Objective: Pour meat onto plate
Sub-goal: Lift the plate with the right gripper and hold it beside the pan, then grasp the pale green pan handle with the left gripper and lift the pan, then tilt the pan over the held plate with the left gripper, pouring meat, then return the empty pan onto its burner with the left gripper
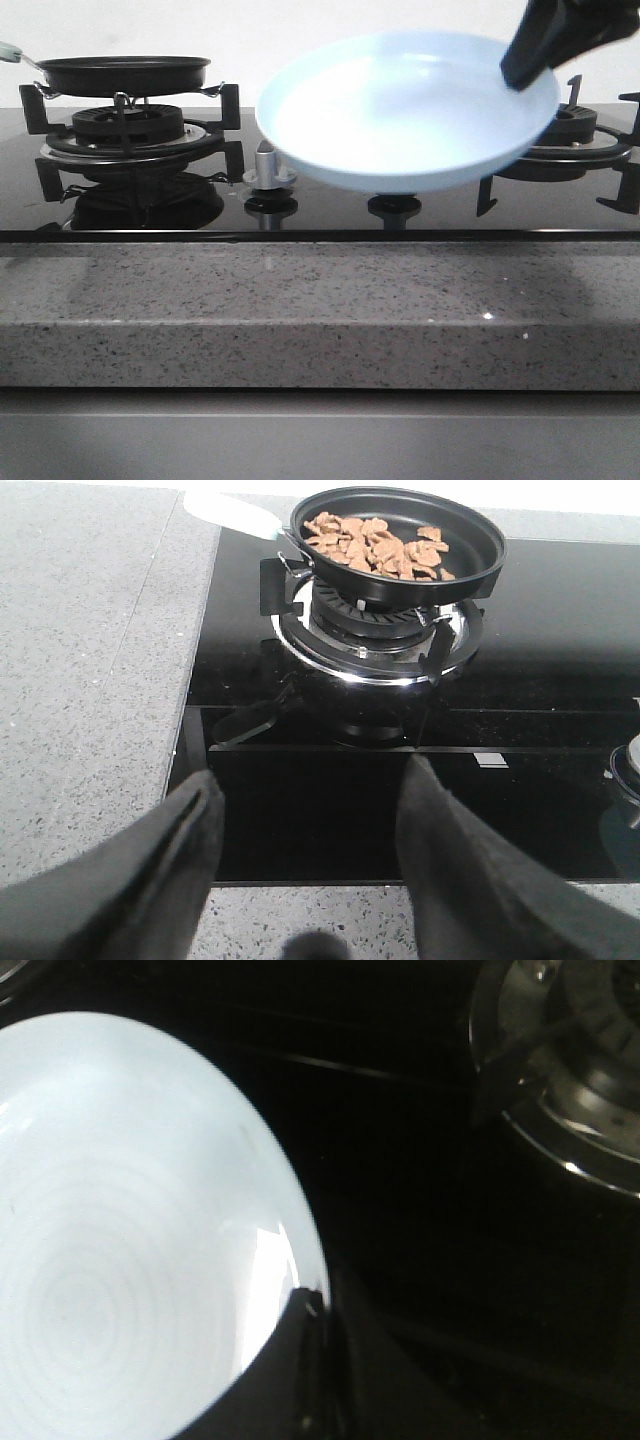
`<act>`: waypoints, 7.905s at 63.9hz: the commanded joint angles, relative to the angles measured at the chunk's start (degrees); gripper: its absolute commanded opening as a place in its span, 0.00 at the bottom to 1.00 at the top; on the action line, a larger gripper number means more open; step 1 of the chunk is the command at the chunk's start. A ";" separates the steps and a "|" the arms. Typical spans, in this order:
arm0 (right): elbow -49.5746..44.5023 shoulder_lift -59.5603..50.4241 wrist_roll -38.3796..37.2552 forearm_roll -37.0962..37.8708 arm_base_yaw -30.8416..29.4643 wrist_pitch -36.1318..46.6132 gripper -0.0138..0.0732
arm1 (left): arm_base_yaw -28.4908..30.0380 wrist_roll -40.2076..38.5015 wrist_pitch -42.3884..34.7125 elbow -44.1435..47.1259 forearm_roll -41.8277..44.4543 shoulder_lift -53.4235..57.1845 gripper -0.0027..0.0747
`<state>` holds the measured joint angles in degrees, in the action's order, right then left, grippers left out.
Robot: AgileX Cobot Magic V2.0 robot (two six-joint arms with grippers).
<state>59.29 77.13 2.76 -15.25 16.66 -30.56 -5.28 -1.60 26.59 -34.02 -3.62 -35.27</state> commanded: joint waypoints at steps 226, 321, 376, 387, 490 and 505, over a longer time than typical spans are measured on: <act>0.46 4.60 0.14 -6.24 0.05 7.61 0.08 | 22.04 37.33 24.07 -49.15 -83.38 -65.48 0.10; 0.46 4.60 0.14 -6.24 0.05 7.56 0.08 | -11.99 90.09 17.72 -43.38 -86.08 -45.46 0.10; 0.46 4.60 0.14 -6.24 0.05 7.57 0.08 | -15.87 120.97 18.90 -46.06 -86.08 -45.46 0.10; 0.46 4.60 0.14 -6.24 0.05 7.57 0.08 | -15.87 121.44 18.62 -46.06 -86.08 -45.46 0.10; 0.46 4.60 0.14 -6.24 0.05 7.57 0.08 | 19.78 50.60 18.60 -48.21 -99.25 -66.75 0.10; 0.46 4.60 0.14 -6.24 0.05 7.57 0.08 | 19.78 49.85 18.38 -48.21 -98.51 -69.32 0.10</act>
<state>58.17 83.12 2.22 -21.43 16.66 -25.09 14.45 48.74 42.11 -80.23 -98.73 -107.14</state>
